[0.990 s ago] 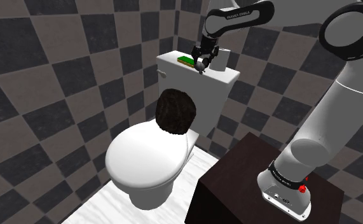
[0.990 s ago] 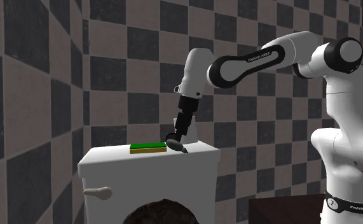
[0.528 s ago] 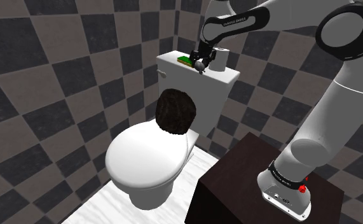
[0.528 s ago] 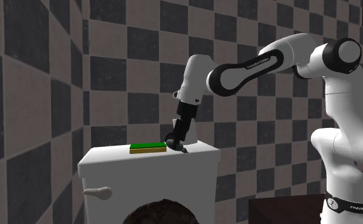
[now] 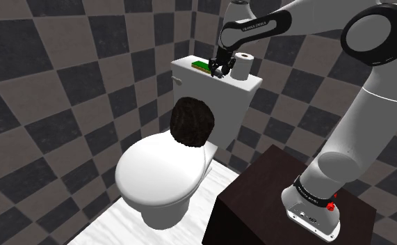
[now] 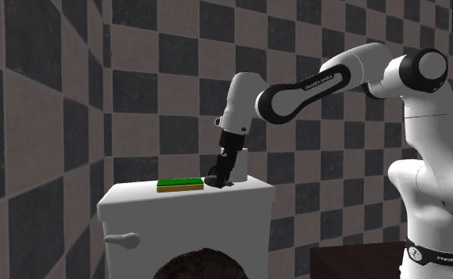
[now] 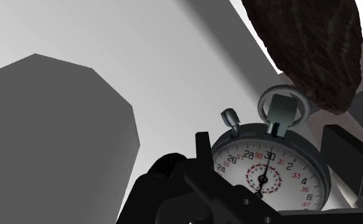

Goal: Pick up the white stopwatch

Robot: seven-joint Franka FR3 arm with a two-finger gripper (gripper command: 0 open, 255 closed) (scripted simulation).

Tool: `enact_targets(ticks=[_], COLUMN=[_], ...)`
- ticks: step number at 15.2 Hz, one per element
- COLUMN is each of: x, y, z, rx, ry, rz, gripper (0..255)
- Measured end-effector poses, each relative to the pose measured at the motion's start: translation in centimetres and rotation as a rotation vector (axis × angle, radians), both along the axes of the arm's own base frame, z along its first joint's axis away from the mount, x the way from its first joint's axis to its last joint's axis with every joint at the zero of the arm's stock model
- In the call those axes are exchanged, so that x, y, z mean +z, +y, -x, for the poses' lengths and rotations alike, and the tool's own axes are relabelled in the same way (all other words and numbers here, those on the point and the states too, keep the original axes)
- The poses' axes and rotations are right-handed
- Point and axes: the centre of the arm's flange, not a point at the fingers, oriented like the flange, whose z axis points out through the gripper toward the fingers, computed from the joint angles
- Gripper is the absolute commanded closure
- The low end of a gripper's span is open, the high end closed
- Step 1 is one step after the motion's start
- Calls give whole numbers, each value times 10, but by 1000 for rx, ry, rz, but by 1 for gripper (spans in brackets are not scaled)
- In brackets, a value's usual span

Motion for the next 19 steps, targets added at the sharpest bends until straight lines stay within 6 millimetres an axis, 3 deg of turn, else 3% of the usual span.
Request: enact_targets(ticks=[6,19], x=[5,69], y=[-3,-4], z=[3,3], rx=[3,2], ry=[8,11], rz=[-2,-2], gripper=[255,255])
